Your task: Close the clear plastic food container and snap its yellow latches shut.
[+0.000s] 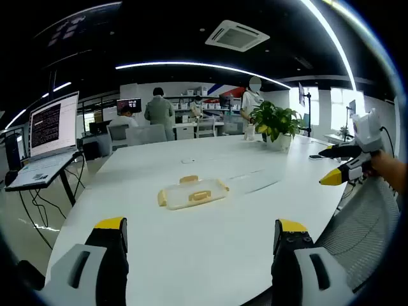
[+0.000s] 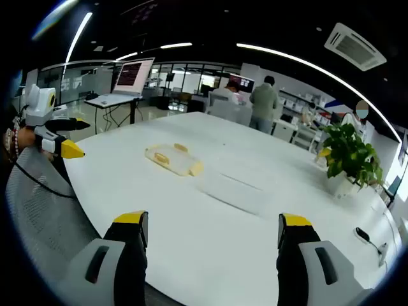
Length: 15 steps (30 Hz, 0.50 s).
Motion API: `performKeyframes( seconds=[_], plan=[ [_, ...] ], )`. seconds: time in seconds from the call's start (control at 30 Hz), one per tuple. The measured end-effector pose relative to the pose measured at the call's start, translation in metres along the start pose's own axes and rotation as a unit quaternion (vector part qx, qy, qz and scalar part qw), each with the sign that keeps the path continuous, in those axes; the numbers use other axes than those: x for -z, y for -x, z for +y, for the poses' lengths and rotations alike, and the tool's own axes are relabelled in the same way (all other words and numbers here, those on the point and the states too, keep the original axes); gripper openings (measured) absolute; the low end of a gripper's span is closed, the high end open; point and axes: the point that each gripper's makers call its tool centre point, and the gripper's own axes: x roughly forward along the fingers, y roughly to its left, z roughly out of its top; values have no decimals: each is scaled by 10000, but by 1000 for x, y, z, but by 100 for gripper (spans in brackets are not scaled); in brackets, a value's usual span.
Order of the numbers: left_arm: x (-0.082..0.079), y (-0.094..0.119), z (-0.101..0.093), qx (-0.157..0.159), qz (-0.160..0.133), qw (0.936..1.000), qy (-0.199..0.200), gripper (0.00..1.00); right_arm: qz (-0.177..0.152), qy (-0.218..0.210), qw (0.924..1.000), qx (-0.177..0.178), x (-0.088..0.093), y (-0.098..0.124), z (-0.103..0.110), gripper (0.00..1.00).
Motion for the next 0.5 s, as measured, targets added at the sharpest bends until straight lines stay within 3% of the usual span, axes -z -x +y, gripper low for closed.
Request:
performKeyframes(
  seconds=[0.5],
  plan=[
    [5,-1,0,11,133,9999,9,90,119,175,9998,40,4,-1,0,81]
  ],
)
